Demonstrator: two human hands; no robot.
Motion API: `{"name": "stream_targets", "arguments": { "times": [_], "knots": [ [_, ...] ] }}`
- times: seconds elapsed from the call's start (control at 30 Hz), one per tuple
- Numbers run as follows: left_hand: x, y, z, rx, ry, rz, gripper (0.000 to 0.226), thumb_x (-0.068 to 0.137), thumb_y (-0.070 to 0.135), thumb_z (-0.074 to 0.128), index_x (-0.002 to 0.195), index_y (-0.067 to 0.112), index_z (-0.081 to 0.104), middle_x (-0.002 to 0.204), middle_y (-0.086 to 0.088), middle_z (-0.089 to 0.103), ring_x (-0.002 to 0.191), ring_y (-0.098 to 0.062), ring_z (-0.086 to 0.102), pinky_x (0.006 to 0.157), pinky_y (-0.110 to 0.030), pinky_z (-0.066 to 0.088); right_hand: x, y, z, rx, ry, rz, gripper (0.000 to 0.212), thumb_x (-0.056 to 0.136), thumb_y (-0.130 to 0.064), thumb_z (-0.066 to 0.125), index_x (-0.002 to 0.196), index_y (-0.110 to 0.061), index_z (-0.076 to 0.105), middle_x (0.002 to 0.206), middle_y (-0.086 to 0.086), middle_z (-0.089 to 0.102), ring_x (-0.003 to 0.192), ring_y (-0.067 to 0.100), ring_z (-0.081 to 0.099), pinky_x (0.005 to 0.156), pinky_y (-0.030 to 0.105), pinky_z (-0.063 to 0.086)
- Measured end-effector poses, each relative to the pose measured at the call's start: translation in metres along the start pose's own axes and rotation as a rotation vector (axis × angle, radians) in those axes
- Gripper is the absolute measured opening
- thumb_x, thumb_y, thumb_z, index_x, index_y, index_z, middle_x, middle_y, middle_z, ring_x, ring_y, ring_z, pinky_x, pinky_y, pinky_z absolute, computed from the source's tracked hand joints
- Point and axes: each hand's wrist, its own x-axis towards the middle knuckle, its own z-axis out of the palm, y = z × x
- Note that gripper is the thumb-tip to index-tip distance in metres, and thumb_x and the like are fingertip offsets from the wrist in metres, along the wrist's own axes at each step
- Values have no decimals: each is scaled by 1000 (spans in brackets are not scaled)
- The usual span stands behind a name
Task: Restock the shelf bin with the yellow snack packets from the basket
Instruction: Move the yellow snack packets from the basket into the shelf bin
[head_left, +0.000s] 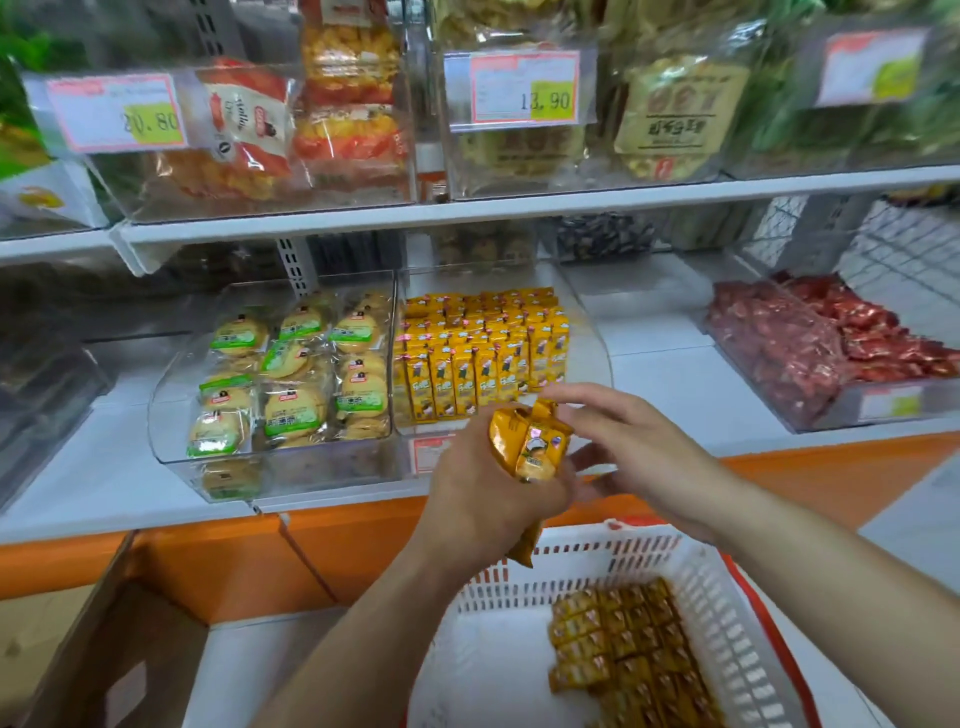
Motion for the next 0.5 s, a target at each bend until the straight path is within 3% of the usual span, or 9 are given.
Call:
{"name": "stream_targets", "arguments": {
  "times": [0.07,0.17,0.33,0.5],
  "knots": [
    [-3,1,7,14,-37,8,48,63,29,91,102,34,64,86,16,75,74,-4,71,66,-25,57,-4,3,-7,7,-5,0,20,96,-23,63,114,-21,70,102,15,66,68,21,65,54,30,53],
    [-6,3,11,6,-72,12,44,60,32,90,96,33,64,80,16,74,66,0,68,58,-17,52,-6,4,-22,3,-22,-14,18,93,-19,66,110,-15,70,91,12,70,68,22,67,59,33,56],
    [-2,4,5,-156,18,-158,42,65,33,90,100,24,69,82,-2,78,75,-21,75,59,-33,57,-6,5,-48,105,101,-59,25,101,-15,52,122,-14,66,98,13,70,78,26,70,63,31,57],
    [0,5,4,-250,46,-201,28,78,20,85,100,15,68,78,-9,78,70,-25,77,53,-31,57,-5,6,-55,209,52,-97,28,104,-9,45,121,-15,66,97,9,69,81,28,71,67,33,59]
  ]
}}
